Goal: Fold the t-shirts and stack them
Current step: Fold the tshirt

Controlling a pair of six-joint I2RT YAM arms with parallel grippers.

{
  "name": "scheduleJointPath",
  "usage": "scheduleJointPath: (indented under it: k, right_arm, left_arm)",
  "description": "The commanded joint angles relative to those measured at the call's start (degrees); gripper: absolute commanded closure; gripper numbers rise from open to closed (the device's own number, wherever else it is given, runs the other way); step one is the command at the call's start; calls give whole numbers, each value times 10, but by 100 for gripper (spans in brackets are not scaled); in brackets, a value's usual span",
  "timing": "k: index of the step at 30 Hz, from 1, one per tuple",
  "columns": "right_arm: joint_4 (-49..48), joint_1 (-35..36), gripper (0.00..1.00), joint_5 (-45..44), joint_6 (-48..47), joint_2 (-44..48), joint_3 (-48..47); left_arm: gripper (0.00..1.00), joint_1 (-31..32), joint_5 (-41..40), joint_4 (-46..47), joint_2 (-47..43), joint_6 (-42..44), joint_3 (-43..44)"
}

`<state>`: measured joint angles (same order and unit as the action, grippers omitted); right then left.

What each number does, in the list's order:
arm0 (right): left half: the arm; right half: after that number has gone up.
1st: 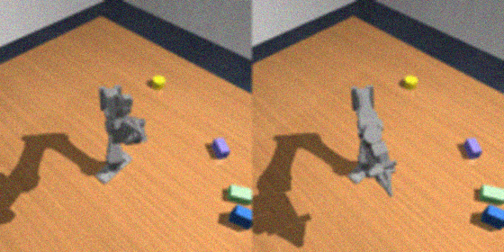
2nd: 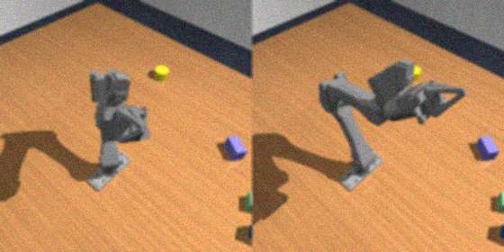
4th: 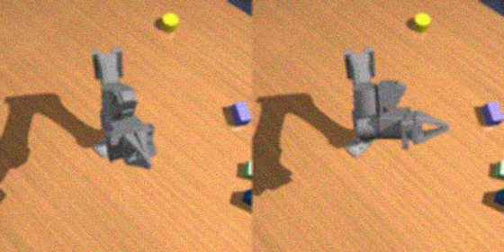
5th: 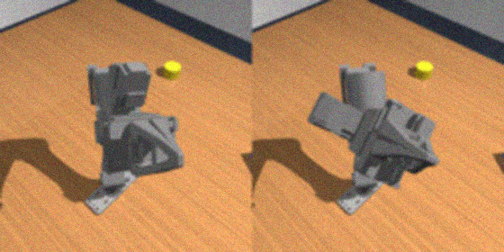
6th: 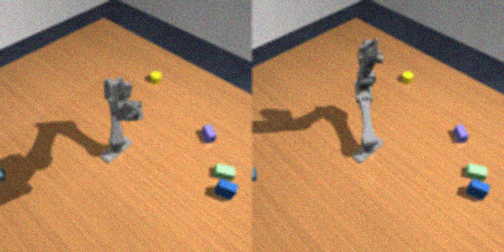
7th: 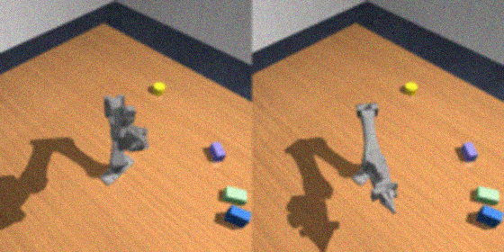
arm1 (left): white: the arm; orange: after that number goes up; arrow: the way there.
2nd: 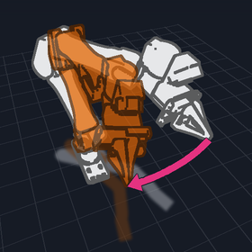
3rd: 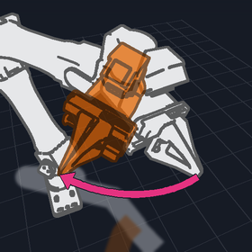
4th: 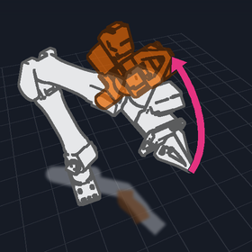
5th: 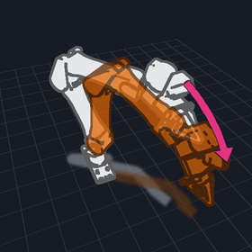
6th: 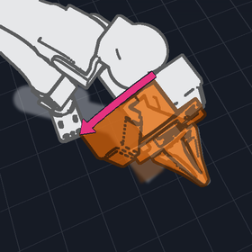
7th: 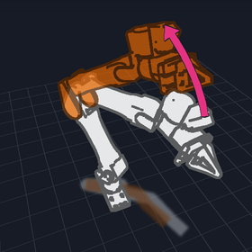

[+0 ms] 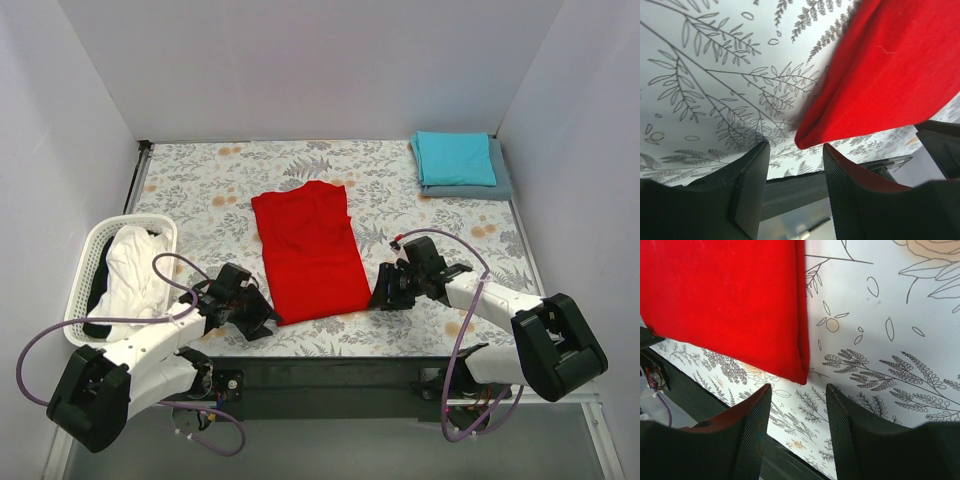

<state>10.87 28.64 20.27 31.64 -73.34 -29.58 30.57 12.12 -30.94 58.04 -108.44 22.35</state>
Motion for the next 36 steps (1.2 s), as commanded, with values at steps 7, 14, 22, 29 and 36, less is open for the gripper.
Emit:
scheduleJointPath:
  k: [7,14,22,29,36]
  right_arm:
    - [-50,3,48,12,24,-12,19]
    - [-67,3,51,6,32,-26,26]
    - [-96,6,60,3,48,-46,39]
    - [-98,11,96,-1,48,-38,43]
    - [-69,81,99,-19,64,28,79]
  left_arm:
    - [56,4,-14,35,-39,-18,-31]
    - [59,4,-42,47,-6,-12,-30]
    - [64,5,-41,73,23,-8,-31]
    - [92,4,-37,72,30,3,-20]
    - [100,10,-27,-29,24,40,9]
